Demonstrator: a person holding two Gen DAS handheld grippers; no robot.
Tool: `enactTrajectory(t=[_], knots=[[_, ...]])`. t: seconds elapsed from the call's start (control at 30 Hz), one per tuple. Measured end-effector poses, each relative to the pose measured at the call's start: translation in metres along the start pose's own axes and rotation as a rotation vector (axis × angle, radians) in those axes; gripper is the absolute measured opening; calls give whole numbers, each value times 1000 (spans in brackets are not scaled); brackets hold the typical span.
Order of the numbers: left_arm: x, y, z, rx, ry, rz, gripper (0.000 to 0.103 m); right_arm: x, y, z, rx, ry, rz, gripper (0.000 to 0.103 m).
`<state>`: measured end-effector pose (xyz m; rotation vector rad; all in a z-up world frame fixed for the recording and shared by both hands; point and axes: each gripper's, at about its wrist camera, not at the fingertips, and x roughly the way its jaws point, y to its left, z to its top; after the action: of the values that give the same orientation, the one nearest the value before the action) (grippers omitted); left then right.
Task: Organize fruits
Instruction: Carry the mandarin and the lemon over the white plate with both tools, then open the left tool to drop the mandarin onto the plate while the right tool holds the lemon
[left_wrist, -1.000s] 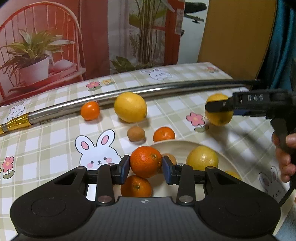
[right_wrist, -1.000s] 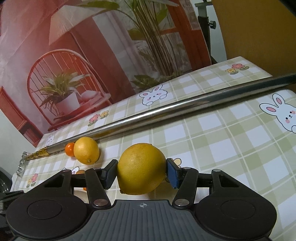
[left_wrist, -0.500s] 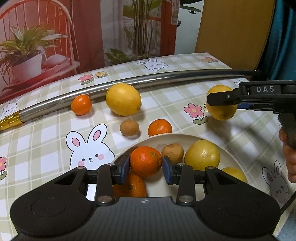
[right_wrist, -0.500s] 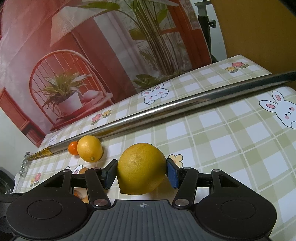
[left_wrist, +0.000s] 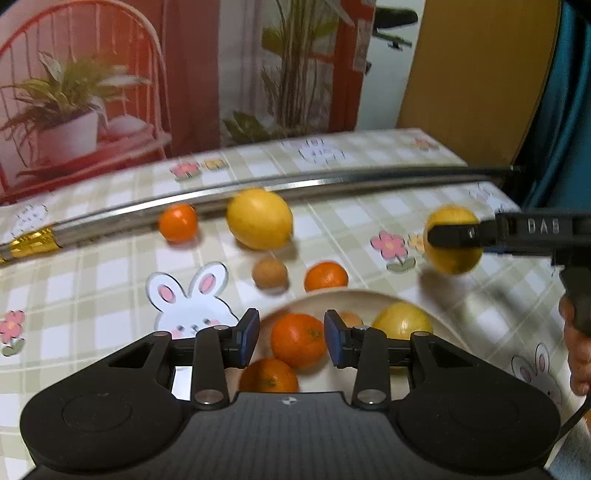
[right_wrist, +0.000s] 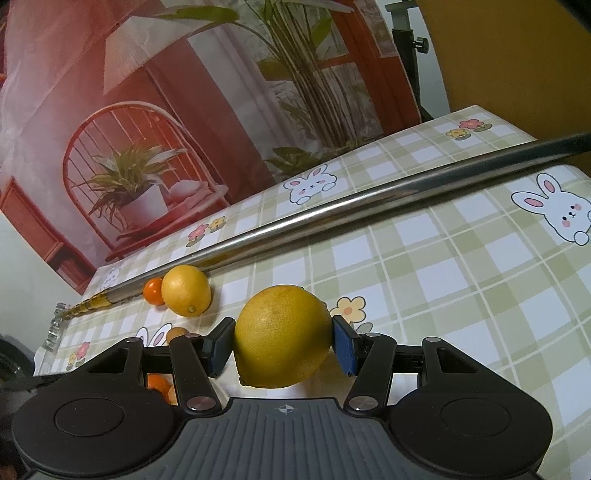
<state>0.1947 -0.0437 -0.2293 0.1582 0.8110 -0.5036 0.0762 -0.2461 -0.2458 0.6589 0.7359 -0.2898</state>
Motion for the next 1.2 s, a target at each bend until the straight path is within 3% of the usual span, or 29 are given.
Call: enactTrajectory(t=[0.3, 0.57, 0.83, 1.2], knots=[[-42, 33, 2, -101, -68, 87, 41, -14, 27, 0, -68, 15, 25, 52], [-62, 56, -13, -154, -85, 137, 41, -17, 78, -8, -239, 73, 77, 52], [-70, 61, -22, -169, -114, 135, 41, -5, 125, -21, -433, 189, 97, 52], [-67, 72, -29, -222, -121, 120, 41, 9, 150, -37, -566, 297, 106, 52]])
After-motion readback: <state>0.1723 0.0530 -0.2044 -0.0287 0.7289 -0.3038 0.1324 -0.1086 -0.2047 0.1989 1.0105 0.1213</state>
